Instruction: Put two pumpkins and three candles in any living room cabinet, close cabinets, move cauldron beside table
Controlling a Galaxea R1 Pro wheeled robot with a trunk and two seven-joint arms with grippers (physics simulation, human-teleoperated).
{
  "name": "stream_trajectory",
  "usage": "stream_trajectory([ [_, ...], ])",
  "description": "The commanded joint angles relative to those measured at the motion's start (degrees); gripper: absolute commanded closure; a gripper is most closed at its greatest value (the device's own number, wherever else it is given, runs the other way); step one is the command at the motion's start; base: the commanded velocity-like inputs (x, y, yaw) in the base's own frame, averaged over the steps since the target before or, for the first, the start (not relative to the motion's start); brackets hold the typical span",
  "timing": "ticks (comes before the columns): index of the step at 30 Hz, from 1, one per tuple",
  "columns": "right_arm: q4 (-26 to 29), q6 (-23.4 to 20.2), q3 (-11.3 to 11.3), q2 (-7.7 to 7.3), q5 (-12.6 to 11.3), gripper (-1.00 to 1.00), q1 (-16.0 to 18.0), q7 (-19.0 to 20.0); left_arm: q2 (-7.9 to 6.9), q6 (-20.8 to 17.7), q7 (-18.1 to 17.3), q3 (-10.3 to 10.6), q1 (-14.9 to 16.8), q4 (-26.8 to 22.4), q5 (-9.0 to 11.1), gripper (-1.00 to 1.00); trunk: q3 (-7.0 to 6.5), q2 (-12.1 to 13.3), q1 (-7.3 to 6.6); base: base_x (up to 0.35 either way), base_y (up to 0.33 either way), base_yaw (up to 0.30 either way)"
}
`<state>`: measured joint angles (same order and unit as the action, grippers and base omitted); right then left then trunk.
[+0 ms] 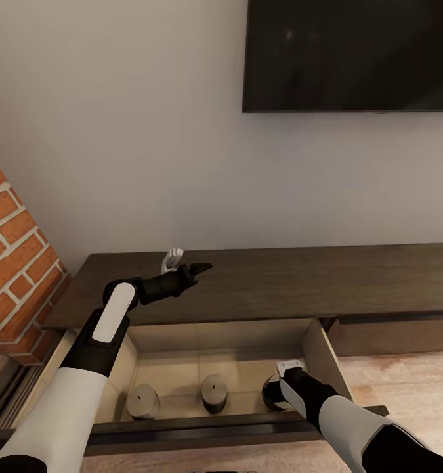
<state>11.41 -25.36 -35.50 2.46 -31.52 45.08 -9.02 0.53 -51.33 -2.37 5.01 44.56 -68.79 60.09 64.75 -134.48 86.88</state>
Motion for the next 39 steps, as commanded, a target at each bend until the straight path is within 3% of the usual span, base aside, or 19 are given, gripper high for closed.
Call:
stream_trajectory([
  [1, 0.01, -0.13, -0.01, 0.0, 0.05, 1.0, 0.01, -0.02, 0.0, 0.0, 0.0, 0.0, 0.0, 0.03, 0.03, -1.0, 0.0, -0.02, 0.0, 0.0, 0.0, 0.0],
  [17, 0.01, -0.27, -0.01, 0.02, 0.05, 1.0, 0.03, -0.49, 0.02, 0.05, 0.0, -0.07, -0.02, 0.3, 0.09, -1.0, 0.36, -0.82, 0.44, 0.002, 0.0, 0.0],
  [29, -0.1, -0.6, -0.01, 0.09, -0.15, 1.0, 0.03, -0.64, 0.44, 0.09, 0.0, -0.09, -0.04, 0.56, 0.12, -1.0, 0.36, -0.82, 0.44, 0.124, 0.0, 0.0],
  [39, -0.66, -5.89, 0.08, 0.09, -0.31, 1.0, 0.01, -0.56, 0.44, 0.09, 0.0, -0.09, 0.0, 0.58, 0.12, -1.0, 0.36, -0.82, 0.44, 0.001, 0.0, 0.0],
])
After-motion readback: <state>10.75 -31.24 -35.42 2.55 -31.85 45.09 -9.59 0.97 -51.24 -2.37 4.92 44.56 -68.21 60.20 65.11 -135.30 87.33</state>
